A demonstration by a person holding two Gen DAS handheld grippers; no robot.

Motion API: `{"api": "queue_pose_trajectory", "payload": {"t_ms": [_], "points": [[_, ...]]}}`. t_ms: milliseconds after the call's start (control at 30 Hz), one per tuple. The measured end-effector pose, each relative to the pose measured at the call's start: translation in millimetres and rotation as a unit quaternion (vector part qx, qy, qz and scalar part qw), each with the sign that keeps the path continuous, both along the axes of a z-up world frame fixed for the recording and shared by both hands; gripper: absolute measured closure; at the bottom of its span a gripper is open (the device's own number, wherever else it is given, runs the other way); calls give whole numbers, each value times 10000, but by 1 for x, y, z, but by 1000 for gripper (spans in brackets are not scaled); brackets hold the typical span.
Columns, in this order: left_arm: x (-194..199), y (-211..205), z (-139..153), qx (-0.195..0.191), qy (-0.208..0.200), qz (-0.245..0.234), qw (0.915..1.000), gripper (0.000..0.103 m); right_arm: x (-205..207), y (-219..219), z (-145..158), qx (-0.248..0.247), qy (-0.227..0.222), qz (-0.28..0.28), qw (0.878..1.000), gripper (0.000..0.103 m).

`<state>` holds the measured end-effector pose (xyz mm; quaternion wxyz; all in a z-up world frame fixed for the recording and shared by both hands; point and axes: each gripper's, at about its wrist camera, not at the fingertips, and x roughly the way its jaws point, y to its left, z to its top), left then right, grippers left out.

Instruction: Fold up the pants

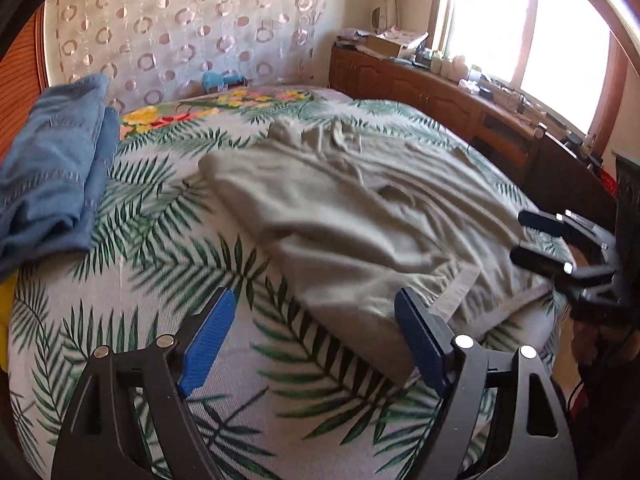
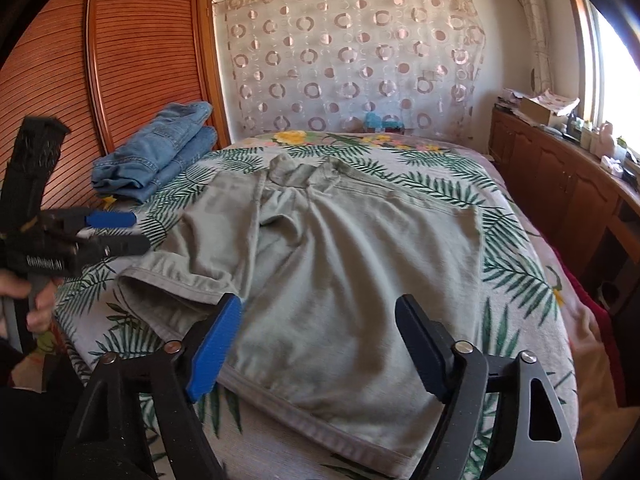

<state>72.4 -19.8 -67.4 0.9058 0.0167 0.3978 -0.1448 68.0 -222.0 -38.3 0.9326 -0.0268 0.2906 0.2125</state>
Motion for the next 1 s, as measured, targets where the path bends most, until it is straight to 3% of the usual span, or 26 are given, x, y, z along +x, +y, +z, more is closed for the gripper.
{"api": "queue_pose_trajectory", "payload": {"t_ms": [167, 367, 767, 1000], "points": [[-9, 4, -15, -5, 155, 60, 9999, 20, 7, 11, 0, -24, 82, 235, 9997, 42], [-17, 6, -16, 10, 68, 102, 9999, 20, 19, 28, -2, -59, 198, 468, 9987, 54], [-21, 7, -18, 32, -138, 119, 9998, 20, 44, 55, -18, -124, 649, 657, 9957, 58], [-22, 5, -19, 67, -220, 144, 9996, 20, 48, 63, -18, -171, 647, 674, 9955, 63]]}}
